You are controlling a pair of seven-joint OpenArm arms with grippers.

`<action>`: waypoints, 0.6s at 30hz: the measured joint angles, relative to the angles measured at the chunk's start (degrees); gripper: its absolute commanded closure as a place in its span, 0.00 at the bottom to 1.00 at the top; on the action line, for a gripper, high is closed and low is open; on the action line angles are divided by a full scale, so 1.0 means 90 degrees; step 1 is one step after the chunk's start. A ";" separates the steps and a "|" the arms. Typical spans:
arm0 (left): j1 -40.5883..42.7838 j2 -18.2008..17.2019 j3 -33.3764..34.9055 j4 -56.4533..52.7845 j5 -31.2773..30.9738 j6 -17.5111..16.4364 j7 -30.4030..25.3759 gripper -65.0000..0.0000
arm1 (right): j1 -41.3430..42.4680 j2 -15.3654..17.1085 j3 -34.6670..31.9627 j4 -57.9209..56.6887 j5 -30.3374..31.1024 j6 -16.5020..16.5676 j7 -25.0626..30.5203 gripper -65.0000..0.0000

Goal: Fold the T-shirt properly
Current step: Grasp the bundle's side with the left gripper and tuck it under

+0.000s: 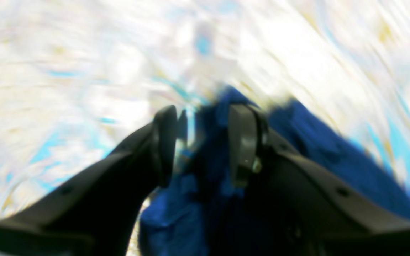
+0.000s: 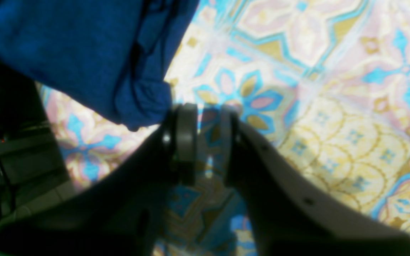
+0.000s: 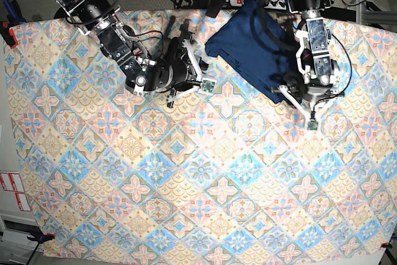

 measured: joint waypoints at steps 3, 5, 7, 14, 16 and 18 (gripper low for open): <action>0.0100 -0.0010 -0.0017 0.0299 -0.0024 0.0287 0.0085 0.65 | 0.0000 0.0000 -0.0015 0.0153 -0.0005 -0.0002 -0.0007 0.83; 0.0323 -0.0007 -0.0015 0.0826 -0.0104 0.0304 0.0109 0.65 | -0.0005 -0.0007 -0.0022 0.0284 -0.0002 0.0000 -0.0010 0.83; 0.0646 0.0005 -0.0012 0.1562 -0.0114 0.0294 0.0104 0.65 | -0.0002 -0.0010 -0.0034 0.0359 0.0005 0.0000 -0.0046 0.83; 0.2450 0.0002 0.0041 0.2931 -0.0131 0.0272 0.0121 0.64 | 0.0005 -0.0015 -0.0044 0.0464 -0.0002 0.0000 -0.0010 0.83; 0.2936 -0.0012 0.0041 0.2931 -0.0131 0.0284 0.0146 0.64 | -0.0005 -0.0029 -0.0044 0.0435 -0.0010 0.0000 -0.0015 0.83; 0.3286 -0.0024 0.0017 0.2931 -0.0124 0.0279 0.0141 0.65 | 0.0007 -0.0049 -0.0044 0.0427 0.0015 0.0000 -0.0010 0.83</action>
